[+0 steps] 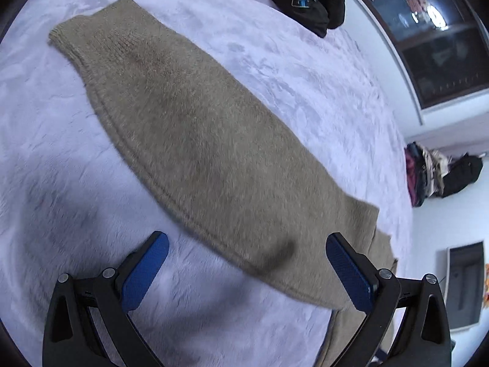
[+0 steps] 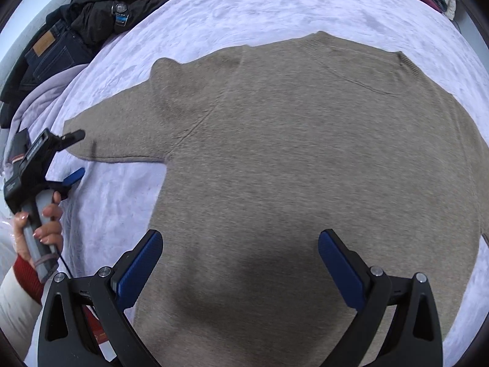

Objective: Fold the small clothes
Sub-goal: 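Grasp the sweater sleeve cuff with the left gripper and lift it, then lay the held sleeve across the sweater body and open the left gripper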

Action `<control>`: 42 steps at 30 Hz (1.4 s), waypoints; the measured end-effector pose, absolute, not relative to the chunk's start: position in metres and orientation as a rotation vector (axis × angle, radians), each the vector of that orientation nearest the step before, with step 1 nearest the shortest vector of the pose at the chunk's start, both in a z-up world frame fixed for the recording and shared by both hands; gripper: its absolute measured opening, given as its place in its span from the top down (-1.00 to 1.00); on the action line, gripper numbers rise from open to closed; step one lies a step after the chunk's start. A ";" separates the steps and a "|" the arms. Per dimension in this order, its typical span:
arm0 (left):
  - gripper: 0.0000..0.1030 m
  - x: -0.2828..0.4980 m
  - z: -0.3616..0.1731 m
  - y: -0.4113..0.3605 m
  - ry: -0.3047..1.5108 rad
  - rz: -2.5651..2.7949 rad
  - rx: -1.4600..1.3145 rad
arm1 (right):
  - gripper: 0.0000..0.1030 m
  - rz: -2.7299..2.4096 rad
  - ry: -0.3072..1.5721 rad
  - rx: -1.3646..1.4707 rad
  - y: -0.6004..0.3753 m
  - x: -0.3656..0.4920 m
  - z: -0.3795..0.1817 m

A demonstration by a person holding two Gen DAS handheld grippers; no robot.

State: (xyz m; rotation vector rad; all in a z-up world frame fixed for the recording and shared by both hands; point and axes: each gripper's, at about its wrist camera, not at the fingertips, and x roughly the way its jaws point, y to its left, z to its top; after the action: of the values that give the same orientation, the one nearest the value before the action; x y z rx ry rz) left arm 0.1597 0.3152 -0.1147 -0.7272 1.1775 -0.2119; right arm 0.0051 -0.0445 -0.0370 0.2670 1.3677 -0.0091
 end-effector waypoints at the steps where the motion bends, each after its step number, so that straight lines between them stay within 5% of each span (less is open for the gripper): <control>1: -1.00 0.165 -0.115 0.314 1.166 -0.217 -0.738 | -0.98 -0.004 1.370 0.265 -0.041 0.006 -0.037; 9: -0.90 0.193 -0.099 0.313 1.082 -0.164 -0.744 | -0.98 0.018 1.372 0.253 -0.021 0.014 -0.035; 11: 0.11 0.194 -0.106 0.324 1.108 -0.131 -0.750 | -0.98 0.017 1.376 0.254 -0.017 0.016 -0.036; 13: 0.74 0.194 -0.114 0.332 1.127 -0.122 -0.767 | -0.98 0.018 1.374 0.262 -0.016 0.015 -0.035; 22: 0.74 0.180 -0.044 0.312 0.982 -0.203 -0.612 | -0.97 -0.027 1.336 0.326 -0.039 -0.007 -0.025; 30: 0.74 0.159 0.035 0.186 0.870 -0.492 -0.432 | -0.97 -0.061 1.291 0.434 -0.098 -0.031 -0.016; 42: 0.74 0.055 -0.024 -0.078 1.093 -0.839 -0.067 | -0.97 -0.252 1.233 0.569 -0.217 -0.096 -0.014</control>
State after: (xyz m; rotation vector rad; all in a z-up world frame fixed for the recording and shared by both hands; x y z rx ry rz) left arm 0.0551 -0.0785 -0.0238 -0.0671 1.0930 -0.8392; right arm -0.0963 -0.2170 -0.0145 0.5686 1.2327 -0.2523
